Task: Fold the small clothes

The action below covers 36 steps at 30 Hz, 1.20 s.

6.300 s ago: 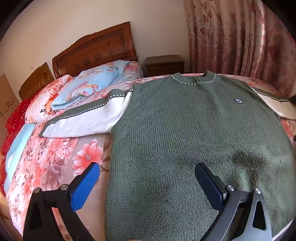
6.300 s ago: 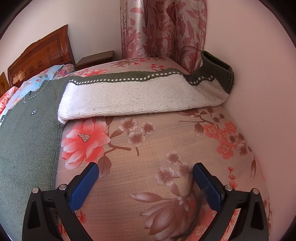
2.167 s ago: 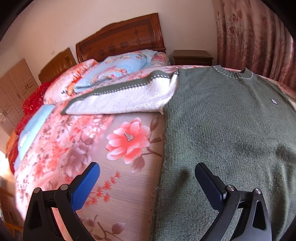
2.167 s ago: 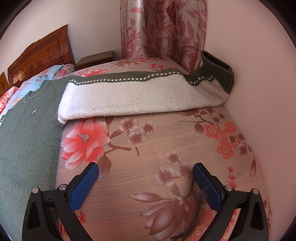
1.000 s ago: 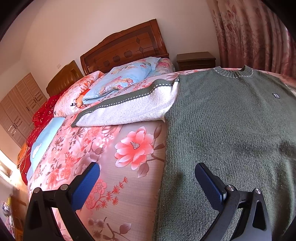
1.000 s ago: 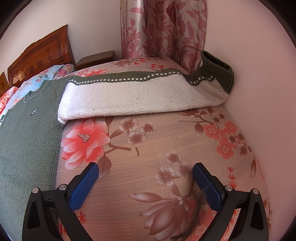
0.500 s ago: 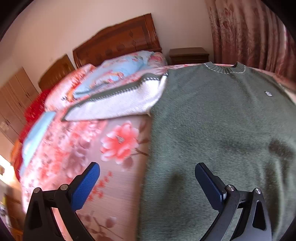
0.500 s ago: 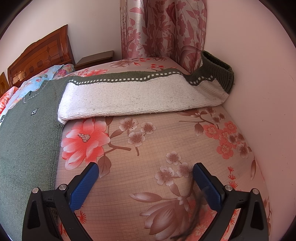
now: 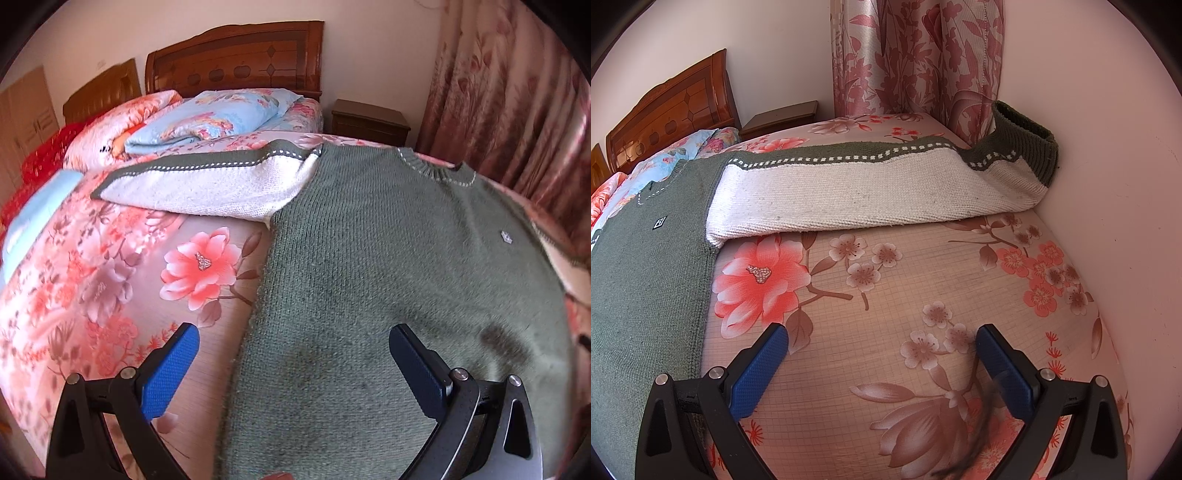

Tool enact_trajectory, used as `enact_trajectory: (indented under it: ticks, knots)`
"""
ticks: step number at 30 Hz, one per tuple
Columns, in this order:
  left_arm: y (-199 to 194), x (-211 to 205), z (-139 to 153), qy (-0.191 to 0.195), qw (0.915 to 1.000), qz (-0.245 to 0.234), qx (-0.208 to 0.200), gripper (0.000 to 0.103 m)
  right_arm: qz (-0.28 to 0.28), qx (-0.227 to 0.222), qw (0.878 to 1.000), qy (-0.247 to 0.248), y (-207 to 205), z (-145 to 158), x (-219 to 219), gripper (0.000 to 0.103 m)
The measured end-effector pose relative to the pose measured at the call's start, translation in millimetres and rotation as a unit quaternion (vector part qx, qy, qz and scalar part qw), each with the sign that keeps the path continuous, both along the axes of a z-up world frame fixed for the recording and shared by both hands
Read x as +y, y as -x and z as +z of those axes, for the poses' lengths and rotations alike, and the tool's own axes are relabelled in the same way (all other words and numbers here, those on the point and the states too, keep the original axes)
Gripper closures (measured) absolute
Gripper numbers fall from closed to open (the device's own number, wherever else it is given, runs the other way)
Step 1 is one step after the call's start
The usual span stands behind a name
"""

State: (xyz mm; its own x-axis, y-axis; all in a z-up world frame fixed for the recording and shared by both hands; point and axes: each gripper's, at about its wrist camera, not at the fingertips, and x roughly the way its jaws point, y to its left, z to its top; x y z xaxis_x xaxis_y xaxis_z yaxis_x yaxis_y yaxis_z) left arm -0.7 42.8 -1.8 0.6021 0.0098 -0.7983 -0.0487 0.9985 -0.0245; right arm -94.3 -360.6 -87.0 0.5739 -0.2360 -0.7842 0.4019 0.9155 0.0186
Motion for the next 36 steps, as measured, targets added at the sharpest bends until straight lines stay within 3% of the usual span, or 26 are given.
enact_trajectory:
  ticks: [12, 29, 33, 36]
  knots:
    - [3, 12, 15, 0.001, 0.9991, 0.041, -0.013, 0.000, 0.000, 0.000, 1.000, 0.000, 0, 0, 0, 0.000]
    - [2, 10, 13, -0.007, 0.9992, 0.038, -0.010, 0.000, 0.000, 0.000, 1.000, 0.000, 0, 0, 0, 0.000]
    - [3, 2, 22, -0.022, 0.9985, 0.038, -0.032, 0.000, 0.000, 0.000, 1.000, 0.000, 0, 0, 0, 0.000]
    - [-1, -21, 35, -0.046, 0.9969, 0.009, -0.062, 0.000, 0.000, 0.000, 1.000, 0.000, 0, 0, 0, 0.000]
